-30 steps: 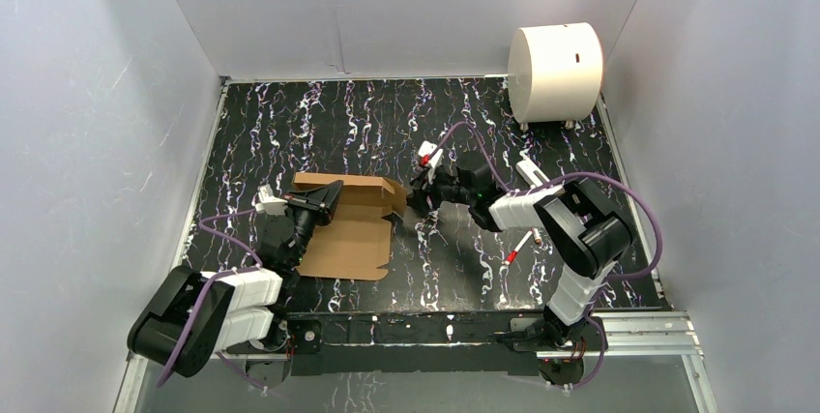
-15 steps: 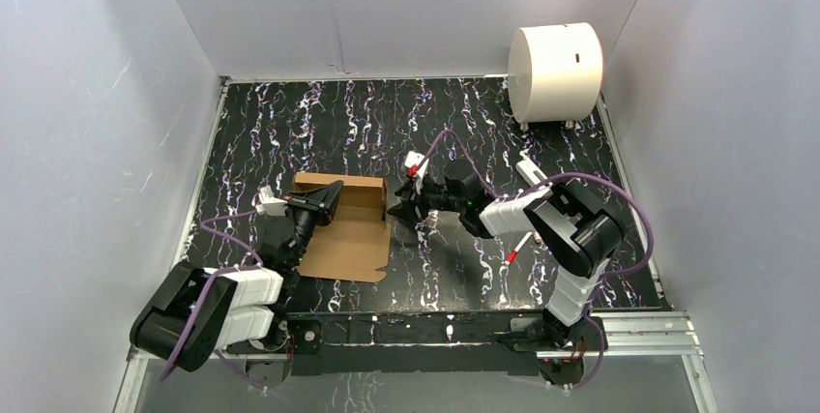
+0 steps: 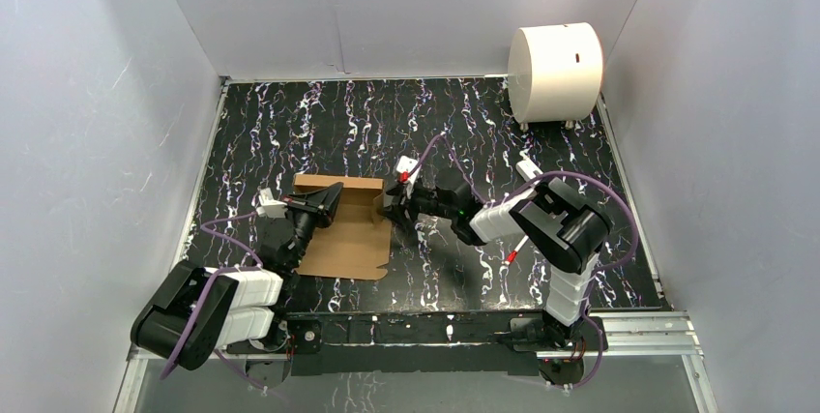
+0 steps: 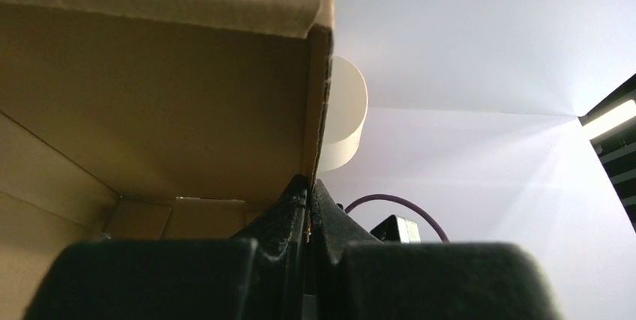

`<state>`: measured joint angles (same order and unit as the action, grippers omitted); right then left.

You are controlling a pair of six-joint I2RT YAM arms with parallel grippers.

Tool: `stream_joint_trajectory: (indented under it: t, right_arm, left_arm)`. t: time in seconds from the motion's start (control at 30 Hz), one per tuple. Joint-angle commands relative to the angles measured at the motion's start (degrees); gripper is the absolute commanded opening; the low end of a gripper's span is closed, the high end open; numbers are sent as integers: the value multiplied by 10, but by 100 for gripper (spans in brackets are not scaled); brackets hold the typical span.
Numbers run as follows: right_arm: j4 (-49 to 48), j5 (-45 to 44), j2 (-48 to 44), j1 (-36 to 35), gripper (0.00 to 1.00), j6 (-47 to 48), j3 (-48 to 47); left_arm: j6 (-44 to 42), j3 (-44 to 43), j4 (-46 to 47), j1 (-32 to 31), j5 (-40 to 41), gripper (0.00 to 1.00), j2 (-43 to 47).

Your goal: Fold the paper box

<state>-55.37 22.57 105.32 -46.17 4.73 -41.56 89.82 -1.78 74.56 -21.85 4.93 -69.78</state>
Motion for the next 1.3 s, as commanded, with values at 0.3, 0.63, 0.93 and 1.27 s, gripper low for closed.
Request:
stream_joint_trajectory:
  t: [0.3,0.63,0.93,1.27]
  right_arm:
    - [-132,-95,31,-28,55,6,-10]
    - [-114,-102,39,-31,41,18,-9]
    - [-113,-199,51,-49,41,2,-22]
    - [-87,-300,31,-51,28,-8,-9]
  left_arm:
    - [12,16,18,-7,-31,0,4]
    - [14,16,18,-9,-32,0,-2]
    - [19,9,20,-34,-16,0,-3]
    - [11,17,19,-92,40,0,11]
